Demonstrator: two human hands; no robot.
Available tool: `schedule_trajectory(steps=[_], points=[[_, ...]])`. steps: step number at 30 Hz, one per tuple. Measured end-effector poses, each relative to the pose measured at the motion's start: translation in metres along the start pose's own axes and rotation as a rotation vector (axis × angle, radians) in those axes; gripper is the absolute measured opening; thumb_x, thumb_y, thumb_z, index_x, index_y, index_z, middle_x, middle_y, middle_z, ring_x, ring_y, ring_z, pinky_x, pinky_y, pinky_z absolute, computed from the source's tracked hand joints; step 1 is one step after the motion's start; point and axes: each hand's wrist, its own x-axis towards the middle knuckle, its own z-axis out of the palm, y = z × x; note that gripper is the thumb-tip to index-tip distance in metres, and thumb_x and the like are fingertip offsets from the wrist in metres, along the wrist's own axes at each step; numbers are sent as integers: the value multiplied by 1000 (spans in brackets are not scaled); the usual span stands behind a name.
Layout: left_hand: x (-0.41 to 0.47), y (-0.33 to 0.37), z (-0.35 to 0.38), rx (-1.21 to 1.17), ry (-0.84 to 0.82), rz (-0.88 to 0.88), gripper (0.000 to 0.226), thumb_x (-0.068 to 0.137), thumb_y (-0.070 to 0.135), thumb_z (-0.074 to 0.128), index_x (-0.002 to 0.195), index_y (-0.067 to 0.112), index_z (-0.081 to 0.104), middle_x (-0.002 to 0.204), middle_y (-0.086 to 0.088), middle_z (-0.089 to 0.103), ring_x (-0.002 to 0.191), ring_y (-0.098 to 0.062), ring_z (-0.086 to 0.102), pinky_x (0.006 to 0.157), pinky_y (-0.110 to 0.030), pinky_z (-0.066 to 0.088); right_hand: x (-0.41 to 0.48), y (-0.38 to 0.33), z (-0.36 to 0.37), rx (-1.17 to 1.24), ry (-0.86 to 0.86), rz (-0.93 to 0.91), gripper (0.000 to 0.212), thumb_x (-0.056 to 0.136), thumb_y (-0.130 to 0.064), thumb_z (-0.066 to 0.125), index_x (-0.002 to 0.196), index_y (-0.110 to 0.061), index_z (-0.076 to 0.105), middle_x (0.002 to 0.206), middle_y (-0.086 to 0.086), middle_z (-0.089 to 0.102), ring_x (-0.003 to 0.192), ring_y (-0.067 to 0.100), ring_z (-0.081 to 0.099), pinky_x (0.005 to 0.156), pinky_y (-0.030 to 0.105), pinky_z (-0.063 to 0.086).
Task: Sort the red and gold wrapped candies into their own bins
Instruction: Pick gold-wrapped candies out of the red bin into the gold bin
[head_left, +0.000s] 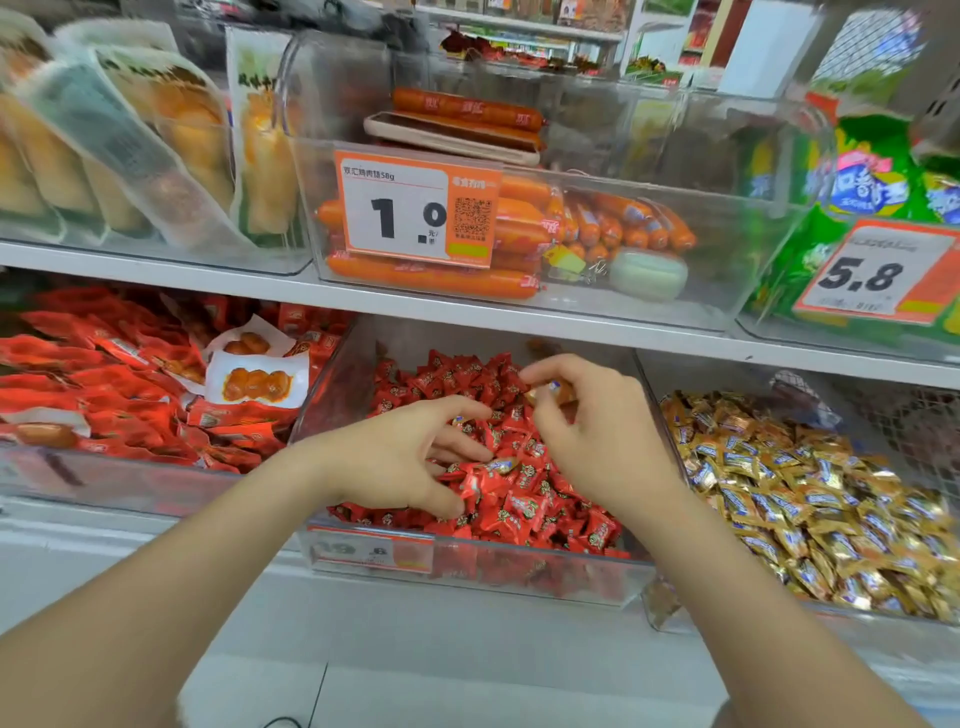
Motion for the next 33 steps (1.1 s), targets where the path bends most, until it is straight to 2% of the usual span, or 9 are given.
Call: schedule_trajectory(steps=[3,5,8,12,16,20,23,29,33], points=[[0,1,2,35,32,14,73,77,28,93,137,40,54,126,14,70,120,2,63,108,-30,52,-5,-5,7,-7,-142,-40,39,89,0,52,106,-23,79,98,-9,73,81,0,62,75,2,39],[-1,-1,2,26,6,13,74,76,16,93,135,36,54,128,9,69,120,1,64,105,-28,54,-5,-3,8,-46,-259,-47,37,91,-4,52,108,-24,78,103,-9,68,82,-2,58,75,3,37],[-3,-4,-2,-35,32,26,73,76,-5,79,130,35,51,130,4,63,117,-5,67,100,-33,58,-7,7,13,-123,-461,-109,37,94,-15,58,126,-27,72,113,-7,62,94,-2,56,86,15,40],[-1,-10,-2,5,77,7,66,74,-2,80,122,36,56,124,3,59,109,-8,68,92,-37,62,-5,22,24,-250,-632,-223,34,104,-19,57,135,-20,69,126,-1,62,120,14,54,109,30,40],[4,-11,1,198,79,13,52,75,20,88,117,38,63,114,16,66,103,2,66,88,-26,61,0,26,27,-299,-636,-211,42,103,-14,45,137,-26,67,121,1,67,114,19,59,104,37,46],[8,-6,-1,278,158,-20,40,86,7,66,121,28,64,115,10,65,95,0,68,78,-11,54,2,28,34,-352,-683,-154,46,109,-22,39,150,-39,52,106,-4,46,98,21,55,85,38,46],[13,-11,-4,394,299,-39,46,91,-3,52,128,23,61,122,3,58,95,-7,62,81,-17,50,6,28,36,-405,-679,-151,34,105,-30,50,134,-40,66,104,-5,43,97,22,59,81,36,49],[42,-28,-1,526,326,-9,62,99,2,56,158,19,42,157,-8,46,146,-27,42,121,-35,34,9,29,34,-313,-636,-141,17,90,-48,72,91,-32,75,95,-11,50,89,11,56,88,41,54],[62,-27,5,525,376,14,47,94,26,76,139,21,63,133,-5,65,124,-26,59,104,-35,46,13,19,28,-160,-456,15,31,84,-44,60,69,-17,58,67,-4,59,66,17,57,66,41,54]])
